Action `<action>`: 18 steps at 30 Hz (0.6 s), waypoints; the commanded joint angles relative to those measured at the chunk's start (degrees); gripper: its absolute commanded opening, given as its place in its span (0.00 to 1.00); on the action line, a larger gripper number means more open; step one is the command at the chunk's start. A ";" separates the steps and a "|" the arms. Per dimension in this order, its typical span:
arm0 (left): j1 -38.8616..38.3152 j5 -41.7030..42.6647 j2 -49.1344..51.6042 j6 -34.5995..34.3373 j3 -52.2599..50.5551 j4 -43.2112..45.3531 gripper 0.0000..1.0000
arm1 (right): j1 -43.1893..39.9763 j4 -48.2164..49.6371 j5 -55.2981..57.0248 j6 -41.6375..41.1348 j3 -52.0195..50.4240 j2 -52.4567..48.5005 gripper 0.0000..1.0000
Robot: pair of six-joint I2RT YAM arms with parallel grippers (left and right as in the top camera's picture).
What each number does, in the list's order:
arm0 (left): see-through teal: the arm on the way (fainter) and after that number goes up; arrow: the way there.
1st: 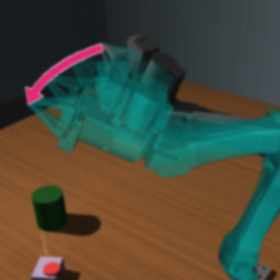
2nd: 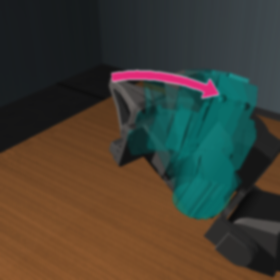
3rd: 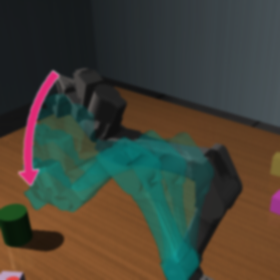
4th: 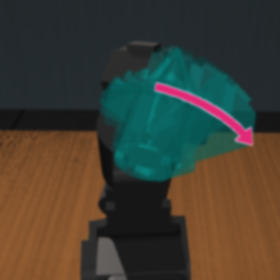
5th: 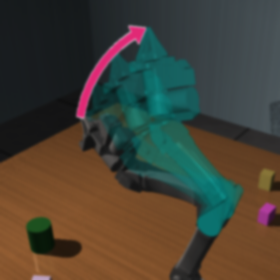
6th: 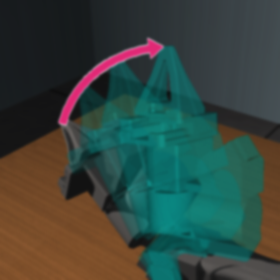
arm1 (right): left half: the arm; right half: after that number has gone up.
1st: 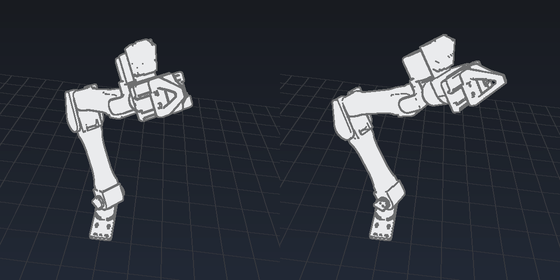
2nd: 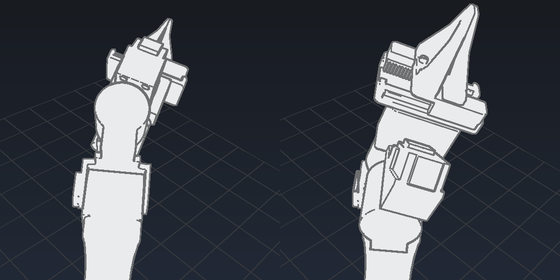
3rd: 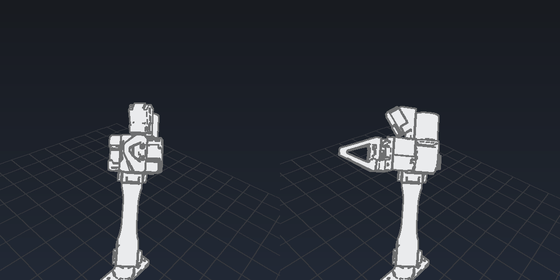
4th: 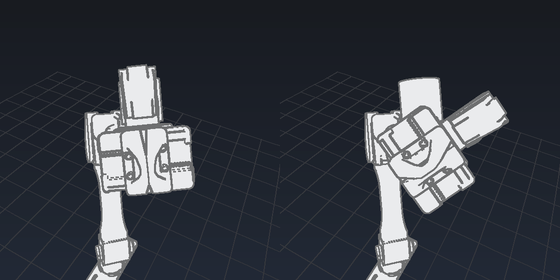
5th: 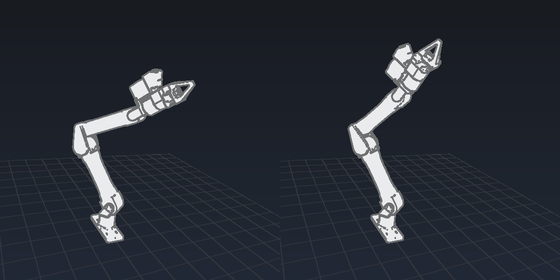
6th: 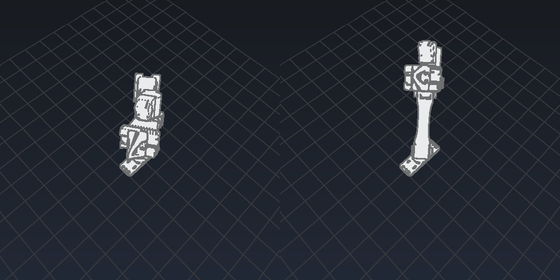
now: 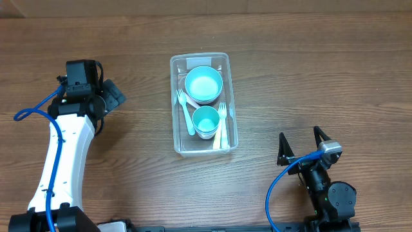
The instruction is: Pack container
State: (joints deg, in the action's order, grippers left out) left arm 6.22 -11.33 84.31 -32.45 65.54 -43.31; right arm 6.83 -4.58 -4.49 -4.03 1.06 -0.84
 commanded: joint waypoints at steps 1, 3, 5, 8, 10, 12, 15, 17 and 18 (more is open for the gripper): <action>0.15 0.02 -1.18 1.18 1.09 0.04 1.00 | -0.20 0.17 -0.28 0.44 -0.59 0.68 1.00; 0.15 0.02 -1.18 1.16 1.09 0.07 1.00 | -0.20 0.17 -0.28 0.44 -0.59 0.68 1.00; 0.15 0.04 -1.22 1.16 1.07 0.07 1.00 | -0.20 0.17 -0.31 0.44 -0.59 0.68 1.00; 0.15 0.02 -3.93 1.18 1.05 0.02 1.00 | -0.20 0.17 -0.31 0.44 -0.59 0.68 1.00; 0.09 0.31 -8.79 1.18 0.83 0.02 1.00 | -0.20 0.17 -0.31 0.44 -0.59 0.68 1.00; 0.09 0.44 -17.86 1.16 0.09 0.02 1.00 | -0.20 0.17 -0.28 0.44 -0.59 0.68 1.00; 0.09 0.42 -30.82 1.18 -0.24 0.02 1.00 | -0.20 0.17 -0.31 0.44 -0.59 0.68 1.00; 0.09 0.44 -40.00 1.18 -0.24 0.02 1.00 | -0.20 0.17 -0.31 0.44 -0.59 0.68 1.00; 0.09 0.42 -43.89 1.16 -0.24 0.02 1.00 | -0.20 0.17 -0.28 0.44 -0.59 0.68 1.00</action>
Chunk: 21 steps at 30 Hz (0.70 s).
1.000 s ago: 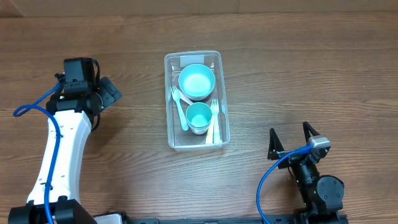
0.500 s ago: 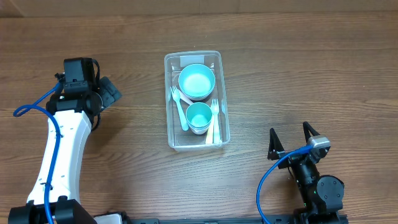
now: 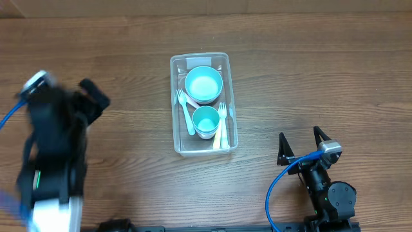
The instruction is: Pack container
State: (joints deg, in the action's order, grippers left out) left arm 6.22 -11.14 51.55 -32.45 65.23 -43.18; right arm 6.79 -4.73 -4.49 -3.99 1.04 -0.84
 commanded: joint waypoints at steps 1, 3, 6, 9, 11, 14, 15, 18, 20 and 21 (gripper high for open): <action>0.09 0.22 -14.36 1.18 0.07 -0.11 1.00 | -0.15 0.33 -0.31 0.39 -0.57 0.68 1.00; 0.09 0.22 -20.94 1.18 0.07 -0.24 1.00 | -0.15 0.33 -0.28 0.39 -0.57 0.68 1.00; 0.09 0.15 -28.94 1.18 0.07 -2.23 1.00 | -0.15 0.33 -0.28 0.39 -0.57 0.68 1.00; 0.09 0.07 -34.32 1.16 0.07 -6.25 1.00 | -0.15 0.31 -0.28 0.39 -0.57 0.68 1.00; 0.11 0.22 -36.96 1.16 0.07 -10.08 1.00 | -0.15 0.31 -0.28 0.39 -0.57 0.68 1.00; 0.11 0.00 -40.37 1.18 -0.46 -16.81 1.00 | -0.15 0.33 -0.28 0.39 -0.57 0.68 1.00; 0.11 0.02 -40.89 1.18 -0.72 -17.70 1.00 | -0.15 0.33 -0.31 0.39 -0.57 0.68 1.00; 0.11 0.28 -43.80 1.16 -3.21 -20.50 1.00 | -0.15 0.33 -0.31 0.39 -0.57 0.68 1.00; 0.11 0.28 -46.07 1.16 -5.46 -21.57 1.00 | -0.15 0.33 -0.28 0.39 -0.57 0.68 1.00; 0.11 0.31 -47.41 1.11 -6.97 -21.46 1.00 | -0.15 0.33 -0.31 0.39 -0.57 0.68 1.00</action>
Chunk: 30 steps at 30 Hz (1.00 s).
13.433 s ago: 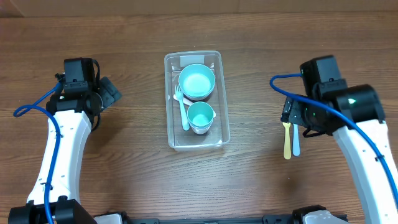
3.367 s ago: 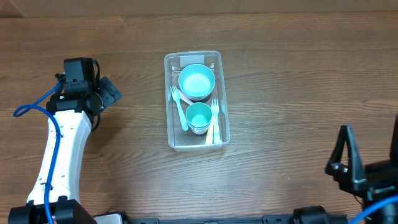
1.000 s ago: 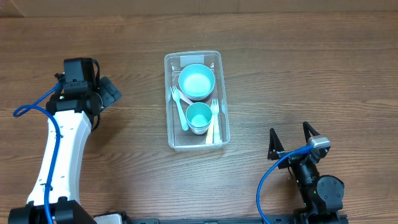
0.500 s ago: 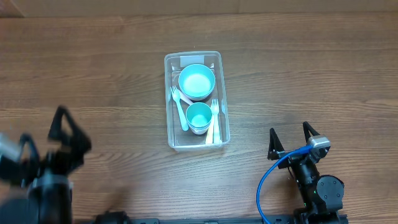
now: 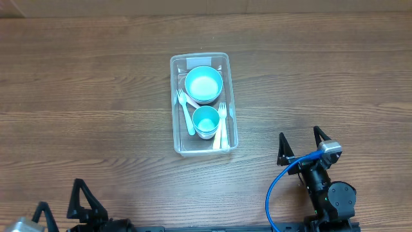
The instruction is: Pack container
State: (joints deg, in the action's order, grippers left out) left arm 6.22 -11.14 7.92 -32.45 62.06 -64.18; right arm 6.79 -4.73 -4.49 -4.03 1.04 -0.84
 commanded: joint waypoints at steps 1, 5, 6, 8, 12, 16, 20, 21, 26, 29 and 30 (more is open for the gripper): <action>0.15 0.31 -4.90 0.68 -5.22 -0.22 1.00 | -0.15 0.33 -0.28 0.44 -0.57 0.68 1.00; 0.15 0.33 -7.72 0.04 -12.41 1.14 1.00 | -0.15 0.33 -0.28 0.44 -0.57 0.68 1.00; 0.15 0.35 -7.72 0.04 -13.97 1.57 1.00 | -0.15 0.33 -0.28 0.44 -0.57 0.68 1.00; 0.15 0.35 -7.69 0.04 -17.00 3.74 1.00 | -0.15 0.33 -0.28 0.44 -0.57 0.68 1.00; 0.15 0.72 -7.69 0.07 -23.93 13.77 1.00 | -0.15 0.33 -0.31 0.44 -0.57 0.68 1.00; 0.15 2.34 -7.72 0.13 -34.36 31.80 1.00 | -0.15 0.33 -0.28 0.44 -0.57 0.68 1.00; 0.15 5.07 -7.72 0.37 -42.84 45.42 1.00 | -0.15 0.33 -0.28 0.44 -0.57 0.68 1.00; 0.15 5.66 -7.72 0.61 -44.68 48.41 1.00 | -0.15 0.33 -0.31 0.44 -0.57 0.68 1.00; 0.15 12.31 -7.72 11.37 -53.75 64.59 1.00 | -0.15 0.31 -0.28 0.44 -0.57 0.68 1.00; 0.13 15.89 -7.72 18.60 -56.98 69.53 1.00 | -0.15 0.33 -0.28 0.44 -0.57 0.68 1.00; 0.13 16.13 -7.72 19.67 -57.55 69.79 1.00 | -0.15 0.33 -0.31 0.44 -0.57 0.68 1.00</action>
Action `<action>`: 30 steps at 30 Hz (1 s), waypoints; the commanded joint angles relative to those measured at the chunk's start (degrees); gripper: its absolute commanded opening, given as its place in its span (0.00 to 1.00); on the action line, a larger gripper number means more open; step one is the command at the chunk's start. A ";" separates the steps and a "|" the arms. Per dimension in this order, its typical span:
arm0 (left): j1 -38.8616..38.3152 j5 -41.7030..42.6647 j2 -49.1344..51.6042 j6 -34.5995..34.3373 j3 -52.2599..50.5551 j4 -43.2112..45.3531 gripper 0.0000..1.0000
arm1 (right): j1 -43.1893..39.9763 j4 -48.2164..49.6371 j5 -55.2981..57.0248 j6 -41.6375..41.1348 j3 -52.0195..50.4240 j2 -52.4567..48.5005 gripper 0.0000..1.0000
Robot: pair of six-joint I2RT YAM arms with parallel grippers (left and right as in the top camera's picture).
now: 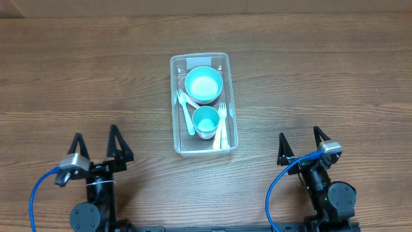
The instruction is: Pack container
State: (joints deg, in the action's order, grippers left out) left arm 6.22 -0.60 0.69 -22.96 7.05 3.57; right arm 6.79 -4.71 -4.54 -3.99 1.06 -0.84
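Observation:
A clear plastic container (181, 145) sits mid-table. Inside it are a large teal bowl (203, 84) at the far end and a smaller teal cup (206, 120) nearer me. A pale fork (185, 111) lies along the left wall and another fork (221, 124) along the right wall. My left gripper (96, 144) stands open near the front left edge, well clear of the container, holding nothing. My right gripper (300, 139) stands open at the front right, also holding nothing.
The wooden table (322, 71) carries nothing else in view. Blue cables (38, 193) loop beside both arm bases at the front edge.
My left arm has come up from the bottom left corner of the view to its place at the front left, fingers open and pointing away. The right arm and the container are unchanged.
My left arm reached out at the left of the container, gripper near its far end. Then it was farther left and blurred, then low at the front edge, and now it rests at the front left. The container's contents and the right arm stayed the same throughout.

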 commanded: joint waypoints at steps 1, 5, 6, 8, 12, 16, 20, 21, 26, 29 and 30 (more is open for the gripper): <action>0.13 5.60 -0.48 10.97 -3.02 2.05 1.00 | -0.15 0.28 -0.24 0.39 -0.59 0.68 1.00; 0.13 5.60 -0.48 14.01 -5.40 1.99 1.00 | -0.15 0.31 -0.26 0.39 -0.59 0.68 1.00; 0.15 5.55 -0.48 14.27 -6.38 1.77 1.00 | -0.15 0.28 -0.26 0.39 -0.59 0.68 1.00; 0.15 5.55 -0.48 15.76 -6.80 -0.61 1.00 | -0.15 0.31 -0.26 0.39 -0.59 0.68 1.00; 0.13 5.57 -0.48 21.73 -6.80 -3.58 1.00 | -0.15 0.28 -0.24 0.39 -0.59 0.68 1.00; 0.13 5.53 -0.48 25.62 -6.78 -4.72 1.00 | -0.15 0.31 -0.26 0.39 -0.59 0.68 1.00; 0.13 5.92 -0.48 25.46 -6.78 -4.92 1.00 | -0.15 0.28 -0.26 0.39 -0.59 0.68 1.00; 0.13 6.73 -0.48 25.35 -6.78 -4.96 1.00 | -0.15 0.31 -0.26 0.39 -0.59 0.68 1.00; 0.13 7.23 -0.48 25.16 -6.78 -7.48 1.00 | -0.15 0.28 -0.26 0.39 -0.59 0.68 1.00; 0.13 7.17 -0.48 25.16 -6.78 -7.37 1.00 | -0.15 0.31 -0.24 0.39 -0.59 0.68 1.00; 0.13 7.17 -0.48 25.16 -6.78 -7.37 1.00 | -0.15 0.28 -0.26 0.39 -0.59 0.68 1.00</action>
State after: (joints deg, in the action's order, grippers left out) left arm 6.22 5.43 0.69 1.10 0.60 -3.86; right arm 6.79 -4.73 -4.51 -3.99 1.04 -0.84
